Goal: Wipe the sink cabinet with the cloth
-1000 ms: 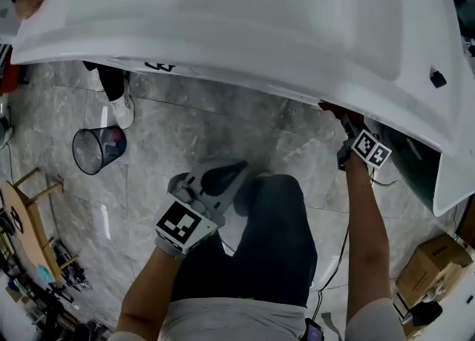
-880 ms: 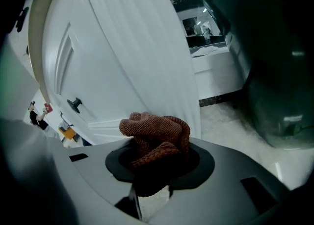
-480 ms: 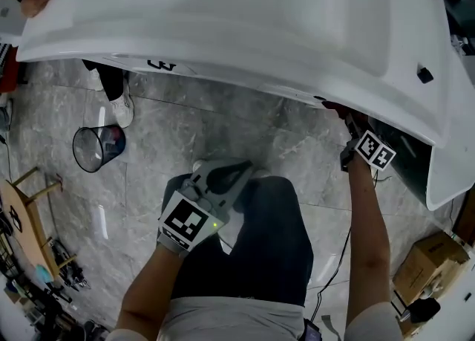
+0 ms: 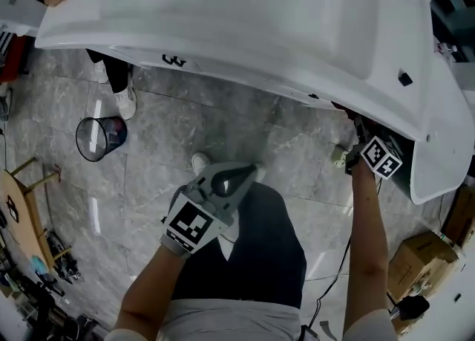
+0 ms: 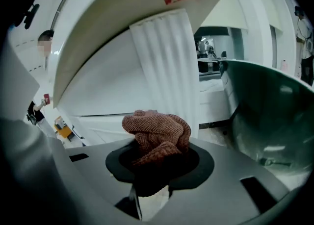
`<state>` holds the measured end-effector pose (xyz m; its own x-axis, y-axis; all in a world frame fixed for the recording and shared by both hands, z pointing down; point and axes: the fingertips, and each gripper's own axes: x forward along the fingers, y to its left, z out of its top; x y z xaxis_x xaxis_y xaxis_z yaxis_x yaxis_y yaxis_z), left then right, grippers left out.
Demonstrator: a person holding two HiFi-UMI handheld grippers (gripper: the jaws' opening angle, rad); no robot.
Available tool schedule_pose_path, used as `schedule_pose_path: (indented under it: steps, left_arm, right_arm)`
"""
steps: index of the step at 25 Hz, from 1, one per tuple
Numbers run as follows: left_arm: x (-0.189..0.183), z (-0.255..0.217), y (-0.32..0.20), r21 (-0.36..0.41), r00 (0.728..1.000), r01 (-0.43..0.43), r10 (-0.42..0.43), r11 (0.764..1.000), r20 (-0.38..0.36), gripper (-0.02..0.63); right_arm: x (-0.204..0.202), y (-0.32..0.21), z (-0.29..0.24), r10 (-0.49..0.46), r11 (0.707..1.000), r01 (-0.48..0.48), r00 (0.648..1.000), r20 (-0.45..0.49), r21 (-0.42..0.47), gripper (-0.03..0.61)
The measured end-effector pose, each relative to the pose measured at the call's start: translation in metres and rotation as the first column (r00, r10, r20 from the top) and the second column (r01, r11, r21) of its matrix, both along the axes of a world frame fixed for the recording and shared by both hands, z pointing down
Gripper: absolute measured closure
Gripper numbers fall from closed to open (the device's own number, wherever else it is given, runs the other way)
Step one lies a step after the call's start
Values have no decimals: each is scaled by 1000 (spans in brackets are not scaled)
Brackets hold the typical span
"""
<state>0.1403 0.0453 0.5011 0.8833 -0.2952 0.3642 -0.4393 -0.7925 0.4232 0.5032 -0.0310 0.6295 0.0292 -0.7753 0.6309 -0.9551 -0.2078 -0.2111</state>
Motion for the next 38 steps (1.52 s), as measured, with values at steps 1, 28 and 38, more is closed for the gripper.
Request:
schedule_pose_path:
  steps: [1,28,38]
  left_arm:
    - [-2,-4,0,-7,1000,4,-4,1000,-3,603]
    - [-67,-8,-22,-50,995,74,-77,996,-58,603]
    - [-100,-1,-23,-69,984,155,-160,985,-72,603]
  right_arm:
    - [0,0,-6,5,1000,-5,1000,-1,1,440]
    - [-124,-50,-37,-41,997,35,996,78,73,444]
    - [-223,-87,-36,-152,986,135,968,200,97,444]
